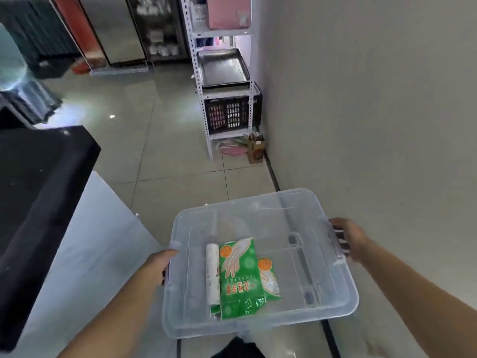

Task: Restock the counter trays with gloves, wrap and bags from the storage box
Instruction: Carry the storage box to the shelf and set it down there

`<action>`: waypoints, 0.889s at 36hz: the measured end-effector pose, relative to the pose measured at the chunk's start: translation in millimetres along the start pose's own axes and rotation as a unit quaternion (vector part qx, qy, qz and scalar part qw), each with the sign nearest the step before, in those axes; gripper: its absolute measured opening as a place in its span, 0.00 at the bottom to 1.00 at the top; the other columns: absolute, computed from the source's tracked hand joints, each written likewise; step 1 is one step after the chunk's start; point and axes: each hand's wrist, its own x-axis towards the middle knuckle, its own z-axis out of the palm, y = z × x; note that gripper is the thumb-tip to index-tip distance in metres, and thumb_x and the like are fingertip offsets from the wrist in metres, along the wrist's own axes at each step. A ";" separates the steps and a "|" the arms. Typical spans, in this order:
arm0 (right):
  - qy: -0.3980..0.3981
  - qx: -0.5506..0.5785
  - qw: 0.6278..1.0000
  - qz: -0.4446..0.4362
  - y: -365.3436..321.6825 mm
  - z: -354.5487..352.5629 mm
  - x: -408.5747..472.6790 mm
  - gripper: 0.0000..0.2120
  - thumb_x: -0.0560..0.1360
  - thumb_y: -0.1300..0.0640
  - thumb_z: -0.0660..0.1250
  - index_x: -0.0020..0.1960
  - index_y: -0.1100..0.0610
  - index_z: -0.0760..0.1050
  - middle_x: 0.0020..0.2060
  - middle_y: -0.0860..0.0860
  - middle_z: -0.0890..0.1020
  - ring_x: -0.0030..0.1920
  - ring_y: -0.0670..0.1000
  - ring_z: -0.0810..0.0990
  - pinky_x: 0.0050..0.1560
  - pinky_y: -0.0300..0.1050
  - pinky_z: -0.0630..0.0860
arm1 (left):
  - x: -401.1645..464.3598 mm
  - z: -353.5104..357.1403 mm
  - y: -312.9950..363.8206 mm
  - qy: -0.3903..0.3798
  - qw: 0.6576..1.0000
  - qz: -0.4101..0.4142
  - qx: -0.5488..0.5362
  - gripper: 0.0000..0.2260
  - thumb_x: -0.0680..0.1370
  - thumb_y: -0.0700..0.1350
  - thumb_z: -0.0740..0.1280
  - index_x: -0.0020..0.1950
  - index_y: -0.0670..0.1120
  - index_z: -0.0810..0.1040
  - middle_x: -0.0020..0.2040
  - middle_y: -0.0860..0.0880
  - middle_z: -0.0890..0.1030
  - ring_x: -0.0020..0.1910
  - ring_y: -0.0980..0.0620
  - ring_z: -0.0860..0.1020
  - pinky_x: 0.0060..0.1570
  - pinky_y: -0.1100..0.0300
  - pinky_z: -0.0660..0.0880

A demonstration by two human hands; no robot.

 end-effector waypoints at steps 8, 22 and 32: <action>0.000 -0.024 0.999 -0.027 -104.7 48.0 68.4 0.06 0.74 0.57 0.69 0.44 0.61 0.78 0.44 0.58 0.79 0.38 0.58 0.77 0.39 0.45 0.72 | 52.8 13.4 123.1 0.012 0.999 0.051 -0.010 0.09 0.79 0.44 0.69 0.48 0.38 0.77 0.36 0.41 0.77 0.33 0.44 0.75 0.34 0.57 0.72; -0.086 -0.099 0.991 -0.026 -305.7 212.5 265.1 0.13 0.74 0.62 0.72 0.57 0.61 0.78 0.48 0.59 0.81 0.46 0.59 0.78 0.48 0.49 0.73 | 198.4 -8.4 306.2 0.099 0.995 0.019 -0.022 0.12 0.80 0.48 0.68 0.44 0.39 0.76 0.48 0.37 0.77 0.46 0.42 0.76 0.46 0.49 0.71; -0.200 -0.179 0.962 -0.041 -459.0 397.0 372.3 0.15 0.73 0.59 0.75 0.58 0.55 0.77 0.49 0.58 0.81 0.47 0.58 0.79 0.48 0.50 0.74 | 230.8 -72.3 420.5 0.159 0.979 0.003 -0.127 0.05 0.77 0.42 0.72 0.49 0.43 0.79 0.40 0.40 0.76 0.40 0.44 0.74 0.36 0.57 0.68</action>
